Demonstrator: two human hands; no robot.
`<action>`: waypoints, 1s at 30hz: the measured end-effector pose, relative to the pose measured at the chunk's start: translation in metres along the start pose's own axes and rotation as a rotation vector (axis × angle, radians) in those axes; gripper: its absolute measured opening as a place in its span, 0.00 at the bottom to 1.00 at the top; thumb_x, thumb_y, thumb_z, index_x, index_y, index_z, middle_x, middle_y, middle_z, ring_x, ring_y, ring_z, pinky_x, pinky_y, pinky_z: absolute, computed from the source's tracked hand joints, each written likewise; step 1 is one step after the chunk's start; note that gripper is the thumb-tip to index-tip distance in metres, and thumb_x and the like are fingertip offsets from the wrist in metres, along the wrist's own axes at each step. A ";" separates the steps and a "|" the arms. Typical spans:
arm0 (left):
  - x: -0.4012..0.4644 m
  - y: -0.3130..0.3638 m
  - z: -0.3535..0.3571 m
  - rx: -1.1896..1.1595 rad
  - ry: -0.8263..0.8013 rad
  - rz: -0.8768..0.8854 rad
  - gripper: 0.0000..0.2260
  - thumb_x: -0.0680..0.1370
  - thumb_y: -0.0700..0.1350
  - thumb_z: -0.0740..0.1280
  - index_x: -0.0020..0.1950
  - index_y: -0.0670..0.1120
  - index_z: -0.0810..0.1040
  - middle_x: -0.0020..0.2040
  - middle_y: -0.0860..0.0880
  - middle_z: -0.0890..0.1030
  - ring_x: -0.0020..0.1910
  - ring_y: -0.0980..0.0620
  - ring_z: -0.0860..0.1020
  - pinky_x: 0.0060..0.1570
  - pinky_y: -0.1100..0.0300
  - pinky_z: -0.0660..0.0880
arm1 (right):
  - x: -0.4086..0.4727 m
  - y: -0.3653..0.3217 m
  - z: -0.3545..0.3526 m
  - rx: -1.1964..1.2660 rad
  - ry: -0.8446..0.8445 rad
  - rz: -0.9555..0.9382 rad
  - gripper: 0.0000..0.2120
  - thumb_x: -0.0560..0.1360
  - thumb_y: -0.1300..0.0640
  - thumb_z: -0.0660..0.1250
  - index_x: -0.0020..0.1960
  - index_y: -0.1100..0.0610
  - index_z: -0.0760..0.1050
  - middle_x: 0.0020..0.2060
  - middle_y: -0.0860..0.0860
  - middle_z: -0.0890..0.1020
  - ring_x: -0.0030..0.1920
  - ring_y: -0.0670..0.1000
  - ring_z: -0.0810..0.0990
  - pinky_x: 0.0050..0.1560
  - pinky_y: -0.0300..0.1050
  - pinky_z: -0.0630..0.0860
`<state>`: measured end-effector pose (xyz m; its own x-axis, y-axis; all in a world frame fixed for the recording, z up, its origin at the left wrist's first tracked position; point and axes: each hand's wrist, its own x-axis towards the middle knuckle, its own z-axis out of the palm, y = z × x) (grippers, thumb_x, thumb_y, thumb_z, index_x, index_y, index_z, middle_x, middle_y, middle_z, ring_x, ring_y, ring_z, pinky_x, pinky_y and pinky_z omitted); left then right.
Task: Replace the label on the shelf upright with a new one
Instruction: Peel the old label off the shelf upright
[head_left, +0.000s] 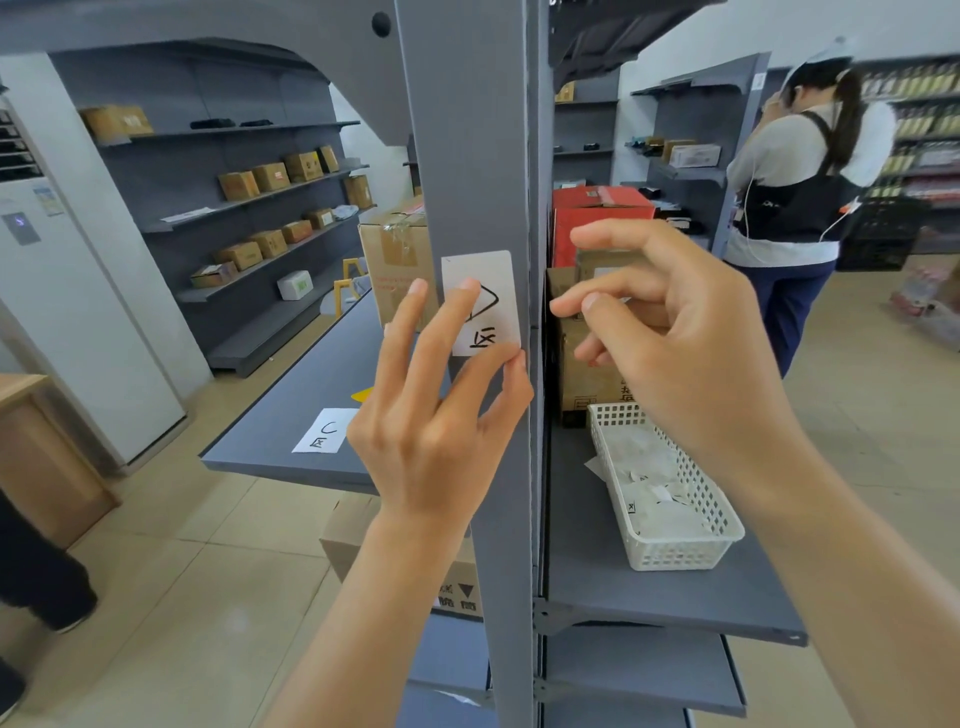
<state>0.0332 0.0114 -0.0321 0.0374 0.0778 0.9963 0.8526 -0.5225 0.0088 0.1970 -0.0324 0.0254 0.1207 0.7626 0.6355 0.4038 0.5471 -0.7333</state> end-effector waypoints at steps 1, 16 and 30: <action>0.000 0.001 0.001 0.006 0.002 0.010 0.06 0.75 0.44 0.75 0.38 0.49 0.87 0.57 0.48 0.85 0.61 0.44 0.83 0.24 0.55 0.75 | 0.000 0.000 0.000 -0.002 0.000 0.000 0.18 0.80 0.65 0.66 0.63 0.46 0.79 0.43 0.42 0.89 0.35 0.48 0.86 0.43 0.40 0.84; 0.002 -0.004 0.001 -0.057 -0.116 -0.129 0.04 0.76 0.41 0.69 0.43 0.42 0.80 0.56 0.48 0.73 0.60 0.48 0.71 0.49 0.54 0.75 | 0.003 -0.010 0.017 -0.162 -0.087 0.146 0.20 0.79 0.44 0.68 0.33 0.52 0.84 0.27 0.48 0.85 0.25 0.43 0.81 0.35 0.45 0.84; 0.007 -0.015 -0.019 -0.114 -0.134 -0.065 0.04 0.75 0.40 0.69 0.42 0.40 0.81 0.48 0.41 0.80 0.51 0.49 0.69 0.48 0.61 0.69 | 0.006 -0.025 0.038 -0.205 -0.129 0.015 0.11 0.77 0.56 0.71 0.36 0.50 0.84 0.28 0.47 0.86 0.25 0.44 0.80 0.33 0.41 0.82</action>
<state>0.0103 0.0036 -0.0237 0.0598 0.2231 0.9730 0.7910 -0.6051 0.0902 0.1529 -0.0280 0.0382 0.0167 0.8150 0.5792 0.5799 0.4640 -0.6696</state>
